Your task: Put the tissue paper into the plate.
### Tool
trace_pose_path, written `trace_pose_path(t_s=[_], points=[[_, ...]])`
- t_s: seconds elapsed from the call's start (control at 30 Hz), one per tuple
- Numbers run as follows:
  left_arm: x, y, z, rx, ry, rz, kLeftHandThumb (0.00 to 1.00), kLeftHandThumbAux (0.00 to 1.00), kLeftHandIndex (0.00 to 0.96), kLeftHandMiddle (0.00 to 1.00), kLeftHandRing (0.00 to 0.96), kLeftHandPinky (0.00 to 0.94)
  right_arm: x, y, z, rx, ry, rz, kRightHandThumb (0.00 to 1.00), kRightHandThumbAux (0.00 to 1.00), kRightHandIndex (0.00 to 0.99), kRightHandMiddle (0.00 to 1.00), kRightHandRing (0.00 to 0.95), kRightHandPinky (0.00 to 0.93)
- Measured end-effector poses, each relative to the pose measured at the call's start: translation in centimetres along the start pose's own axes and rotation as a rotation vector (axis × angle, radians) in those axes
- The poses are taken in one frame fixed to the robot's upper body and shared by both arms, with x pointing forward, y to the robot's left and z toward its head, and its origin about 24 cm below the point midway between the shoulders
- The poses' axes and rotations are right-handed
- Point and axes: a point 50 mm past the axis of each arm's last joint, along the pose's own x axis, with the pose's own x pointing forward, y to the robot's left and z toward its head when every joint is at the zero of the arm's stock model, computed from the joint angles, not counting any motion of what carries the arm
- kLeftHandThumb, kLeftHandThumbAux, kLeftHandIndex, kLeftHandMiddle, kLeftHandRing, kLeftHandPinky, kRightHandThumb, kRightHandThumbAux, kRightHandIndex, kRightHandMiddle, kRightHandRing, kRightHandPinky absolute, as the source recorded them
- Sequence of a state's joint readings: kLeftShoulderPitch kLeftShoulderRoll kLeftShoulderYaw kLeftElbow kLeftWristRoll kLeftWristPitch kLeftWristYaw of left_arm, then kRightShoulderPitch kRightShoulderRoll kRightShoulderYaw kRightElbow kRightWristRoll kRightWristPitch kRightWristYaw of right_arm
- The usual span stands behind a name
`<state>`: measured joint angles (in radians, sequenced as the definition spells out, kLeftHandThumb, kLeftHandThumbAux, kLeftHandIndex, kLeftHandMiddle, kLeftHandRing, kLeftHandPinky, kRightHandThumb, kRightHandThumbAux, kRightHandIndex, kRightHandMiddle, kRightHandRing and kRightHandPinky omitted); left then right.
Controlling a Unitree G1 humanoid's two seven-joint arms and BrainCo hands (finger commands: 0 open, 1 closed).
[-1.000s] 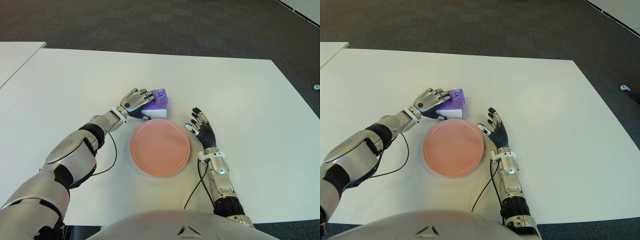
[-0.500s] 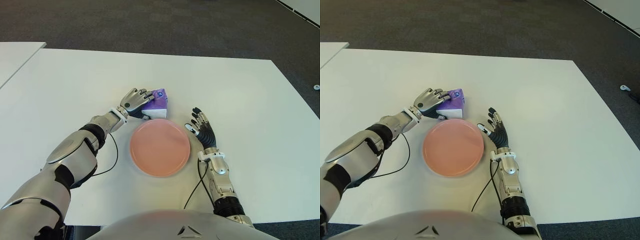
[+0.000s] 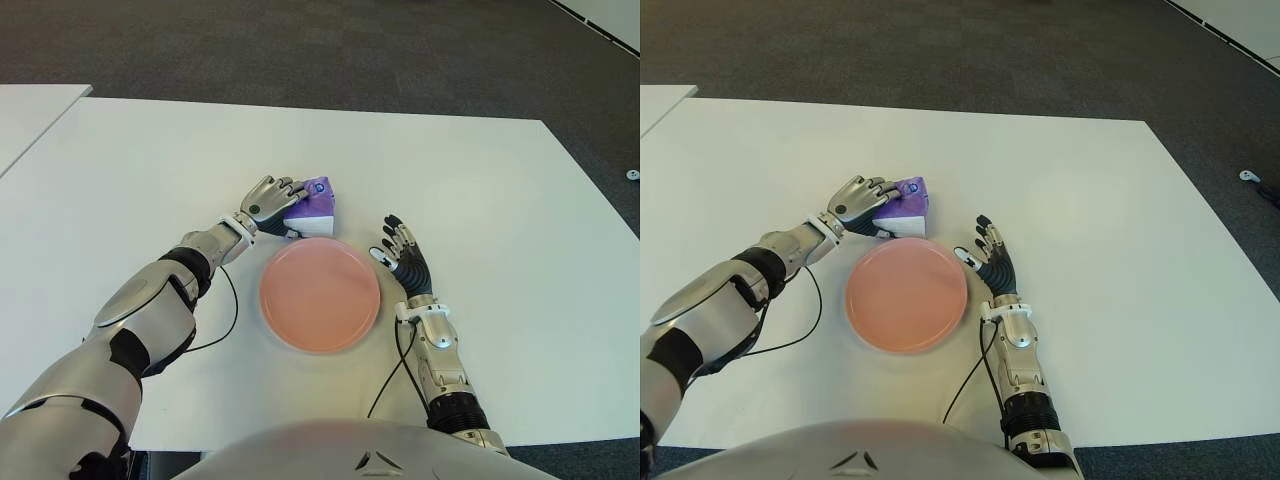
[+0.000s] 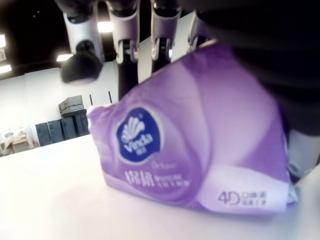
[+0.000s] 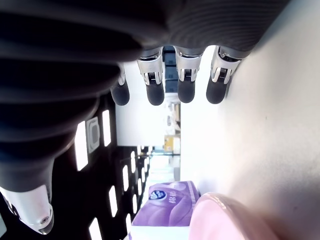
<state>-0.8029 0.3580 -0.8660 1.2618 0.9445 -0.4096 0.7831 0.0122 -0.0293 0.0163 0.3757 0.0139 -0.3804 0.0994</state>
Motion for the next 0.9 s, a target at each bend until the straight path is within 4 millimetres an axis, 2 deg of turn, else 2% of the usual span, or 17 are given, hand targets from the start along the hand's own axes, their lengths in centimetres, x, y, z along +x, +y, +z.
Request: trace_pose_path(t_s=[0.17,0.57,0.73,0.9], points=[[0.3,0.8,-0.9,-0.077,0.049,-0.007,0.749,0.698,0.443,0.843,0.846,0.833,0.3,0.0,0.0,-0.001,-0.001,0.005,0.000,0.640,0.000,0.012,0.000,0.000],[0.2,3.3,-5.2,-0.243,0.282,0.030,0.741,0.700,0.442,0.828,0.828,0.814,0.7,0.0,0.4,-0.003,-0.022,0.015,0.000,0.647,0.000,0.019,0.000,0.000],[0.3,5.2,-6.4,-0.368,0.337,0.179,0.740,0.701,0.442,0.839,0.836,0.832,0.7,0.0,0.3,-0.005,-0.027,0.011,0.000,0.634,0.000,0.014,0.000,0.000],[0.9,8.0,-7.0,-0.445,0.315,0.354,0.742,0.699,0.442,0.840,0.837,0.835,0.8,0.0,0.2,-0.006,-0.024,0.011,0.000,0.634,0.000,0.010,0.000,0.000]])
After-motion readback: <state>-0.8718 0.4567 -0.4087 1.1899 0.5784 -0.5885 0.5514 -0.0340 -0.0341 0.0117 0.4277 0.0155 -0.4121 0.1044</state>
